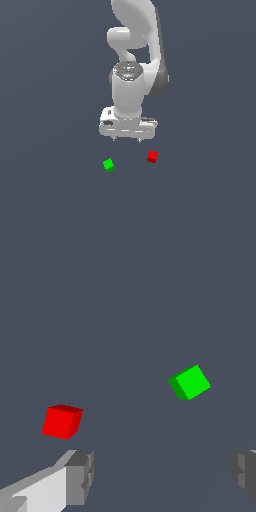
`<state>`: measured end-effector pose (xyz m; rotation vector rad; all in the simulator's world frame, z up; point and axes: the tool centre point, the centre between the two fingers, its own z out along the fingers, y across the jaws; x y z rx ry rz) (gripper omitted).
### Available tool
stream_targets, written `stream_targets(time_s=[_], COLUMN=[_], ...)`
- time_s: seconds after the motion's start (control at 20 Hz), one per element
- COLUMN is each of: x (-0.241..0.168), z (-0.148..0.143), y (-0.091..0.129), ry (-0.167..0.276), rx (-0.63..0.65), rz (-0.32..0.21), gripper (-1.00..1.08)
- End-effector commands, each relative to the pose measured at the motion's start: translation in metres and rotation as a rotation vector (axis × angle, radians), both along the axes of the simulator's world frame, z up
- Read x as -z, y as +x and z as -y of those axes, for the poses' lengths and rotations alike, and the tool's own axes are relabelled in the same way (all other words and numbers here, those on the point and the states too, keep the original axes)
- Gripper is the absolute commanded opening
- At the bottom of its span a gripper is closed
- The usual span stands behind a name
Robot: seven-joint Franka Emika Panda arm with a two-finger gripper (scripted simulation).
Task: Stack the red cube on top of the green cube.
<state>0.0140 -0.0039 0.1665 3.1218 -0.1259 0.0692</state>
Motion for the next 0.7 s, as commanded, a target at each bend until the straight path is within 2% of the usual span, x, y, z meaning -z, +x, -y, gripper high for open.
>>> stream_targets(time_s=[0.0,0.65], x=[0.010,0.075], z=[-0.012,-0.094], y=[-0.002,-0.003], ry=[0.002,0.017], rx=[0.022,0.179], rz=[-0.004,-0.032], gripper=[1.00,1.00])
